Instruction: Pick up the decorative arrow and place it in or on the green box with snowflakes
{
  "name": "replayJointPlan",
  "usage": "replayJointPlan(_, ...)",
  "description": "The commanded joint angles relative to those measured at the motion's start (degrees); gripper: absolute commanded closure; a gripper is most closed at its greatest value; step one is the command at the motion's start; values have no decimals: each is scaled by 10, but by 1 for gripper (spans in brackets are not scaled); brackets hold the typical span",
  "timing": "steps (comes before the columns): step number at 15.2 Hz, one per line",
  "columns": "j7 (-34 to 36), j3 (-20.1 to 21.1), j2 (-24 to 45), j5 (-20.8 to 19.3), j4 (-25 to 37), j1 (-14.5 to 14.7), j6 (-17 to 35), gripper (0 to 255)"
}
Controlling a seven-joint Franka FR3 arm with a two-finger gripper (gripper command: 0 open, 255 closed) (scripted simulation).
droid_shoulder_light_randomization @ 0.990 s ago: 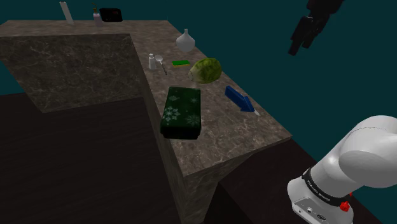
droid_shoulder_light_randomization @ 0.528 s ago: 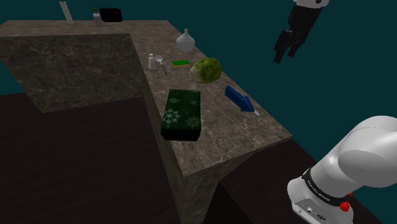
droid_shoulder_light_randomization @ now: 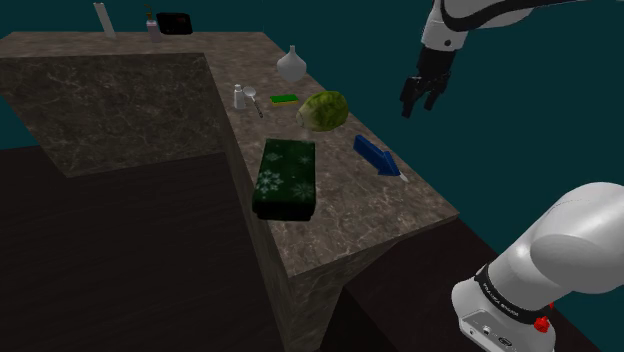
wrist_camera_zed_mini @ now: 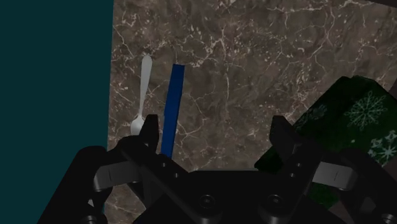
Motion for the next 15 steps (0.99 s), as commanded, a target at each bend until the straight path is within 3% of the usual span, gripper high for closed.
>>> replayJointPlan(1,-2,-9,39,4,5,-2,27,0)
replayJointPlan(15,-39,-48,344,78,113,-22,167,0)
